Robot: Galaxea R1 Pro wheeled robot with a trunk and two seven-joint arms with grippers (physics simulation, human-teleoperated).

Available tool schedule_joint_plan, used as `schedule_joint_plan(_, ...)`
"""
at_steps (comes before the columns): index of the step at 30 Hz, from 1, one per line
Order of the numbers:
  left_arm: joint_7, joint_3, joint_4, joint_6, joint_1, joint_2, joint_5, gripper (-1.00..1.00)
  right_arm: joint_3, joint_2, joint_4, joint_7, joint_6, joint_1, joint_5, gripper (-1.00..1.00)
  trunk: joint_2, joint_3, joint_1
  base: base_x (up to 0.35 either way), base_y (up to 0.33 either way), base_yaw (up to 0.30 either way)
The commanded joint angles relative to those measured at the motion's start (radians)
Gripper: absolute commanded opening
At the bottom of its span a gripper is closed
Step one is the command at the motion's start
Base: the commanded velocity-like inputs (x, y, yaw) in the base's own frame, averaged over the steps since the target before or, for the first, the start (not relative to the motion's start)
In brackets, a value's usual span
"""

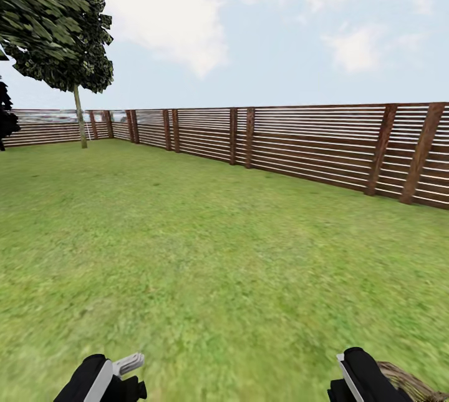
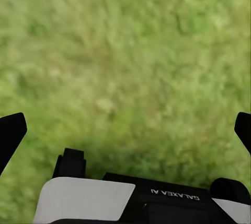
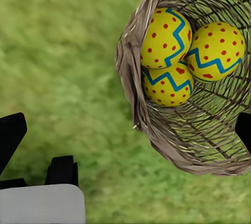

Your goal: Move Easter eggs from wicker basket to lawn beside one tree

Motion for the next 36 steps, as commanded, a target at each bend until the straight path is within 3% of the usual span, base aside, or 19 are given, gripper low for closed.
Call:
schedule_joint_plan(1,0.009,0.001,-0.002,0.004,0.0,0.0,0.011,1.0,0.001,0.0,-0.001,0.003,0.005,-0.001,0.007,1.0,-0.008,-0.004,0.004,0.0,0.0,0.0)
schedule_joint_plan(8,0.008,0.001,-0.004,0.004,0.0,0.006,0.01,1.0,0.001,-0.001,-0.001,0.003,0.005,-0.001,0.007,1.0,-0.057,-0.026,0.031,0.0,0.0,0.0)
schedule_joint_plan(11,0.008,0.002,-0.009,0.004,0.0,0.013,0.008,1.0,0.001,-0.001,-0.001,0.003,0.005,-0.001,0.007,1.0,-0.057,-0.026,0.031,0.0,0.0,0.0)
schedule_joint_plan(17,0.006,0.003,-0.016,0.005,0.0,0.072,0.01,1.0,0.001,-0.001,-0.001,0.002,0.005,0.0,0.007,1.0,-0.057,-0.026,0.031,0.0,0.0,0.0)
schedule_joint_plan(20,0.006,0.002,-0.017,0.004,0.0,0.089,0.009,1.0,0.001,-0.001,-0.001,0.003,0.005,0.0,0.007,1.0,-0.057,-0.026,0.031,0.0,0.0,0.0)
schedule_joint_plan(36,0.006,0.002,-0.018,0.004,0.0,0.09,0.009,1.0,0.001,-0.001,-0.001,0.003,0.005,-0.001,0.008,1.0,-0.155,-0.07,0.084,0.0,0.0,0.0)
